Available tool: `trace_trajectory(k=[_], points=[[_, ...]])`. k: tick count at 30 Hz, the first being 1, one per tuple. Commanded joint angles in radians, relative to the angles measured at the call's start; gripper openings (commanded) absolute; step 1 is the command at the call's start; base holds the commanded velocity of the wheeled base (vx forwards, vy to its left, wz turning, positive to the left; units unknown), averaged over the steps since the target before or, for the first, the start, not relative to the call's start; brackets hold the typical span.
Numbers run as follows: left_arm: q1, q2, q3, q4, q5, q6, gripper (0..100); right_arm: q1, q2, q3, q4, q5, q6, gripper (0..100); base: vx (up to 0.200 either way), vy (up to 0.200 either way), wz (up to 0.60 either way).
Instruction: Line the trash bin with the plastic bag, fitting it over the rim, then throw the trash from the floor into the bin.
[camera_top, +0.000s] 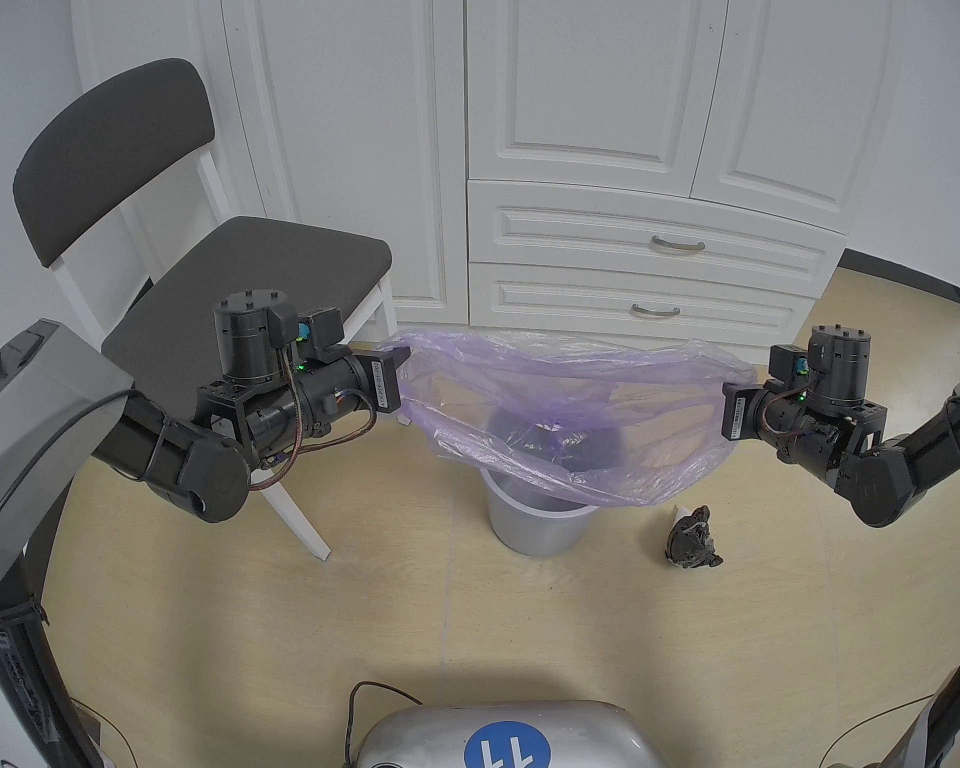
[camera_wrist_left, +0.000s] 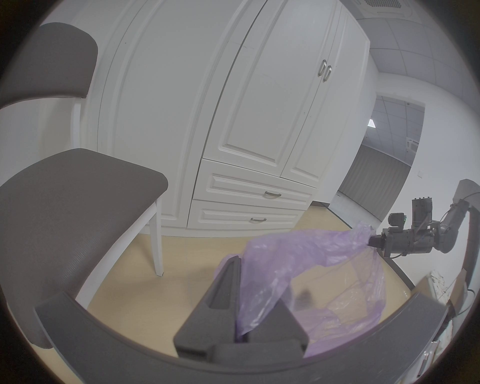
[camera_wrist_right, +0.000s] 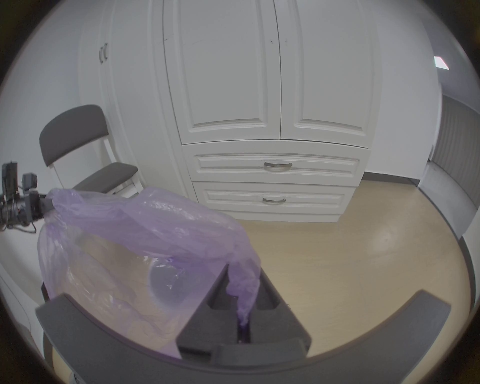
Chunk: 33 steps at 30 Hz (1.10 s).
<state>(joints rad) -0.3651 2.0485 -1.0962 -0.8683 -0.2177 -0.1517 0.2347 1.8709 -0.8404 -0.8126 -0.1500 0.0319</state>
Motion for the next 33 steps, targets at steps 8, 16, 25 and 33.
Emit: trace_trajectory(k=[8, 16, 25, 33], points=[[0.020, 0.001, 0.001, 0.002, 0.003, 0.017, 0, -0.066, -0.025, 0.035, 0.000, 0.003, -0.055, 0, 0.000, 0.000, 0.00], [0.035, 0.007, -0.010, 0.003, 0.003, 0.020, 0, -0.089, -0.027, 0.035, -0.004, 0.006, -0.058, 0, 0.000, 0.000, 0.00], [-0.035, 0.045, 0.013, -0.087, 0.011, 0.020, 0, -0.017, -0.033, 0.067, -0.073, 0.010, -0.055, 0, 0.000, 0.000, 0.00], [-0.132, 0.101, 0.021, -0.236, 0.098, 0.015, 0, 0.032, 0.005, 0.090, -0.227, 0.013, -0.056, 0, 0.000, 0.000, 0.00]])
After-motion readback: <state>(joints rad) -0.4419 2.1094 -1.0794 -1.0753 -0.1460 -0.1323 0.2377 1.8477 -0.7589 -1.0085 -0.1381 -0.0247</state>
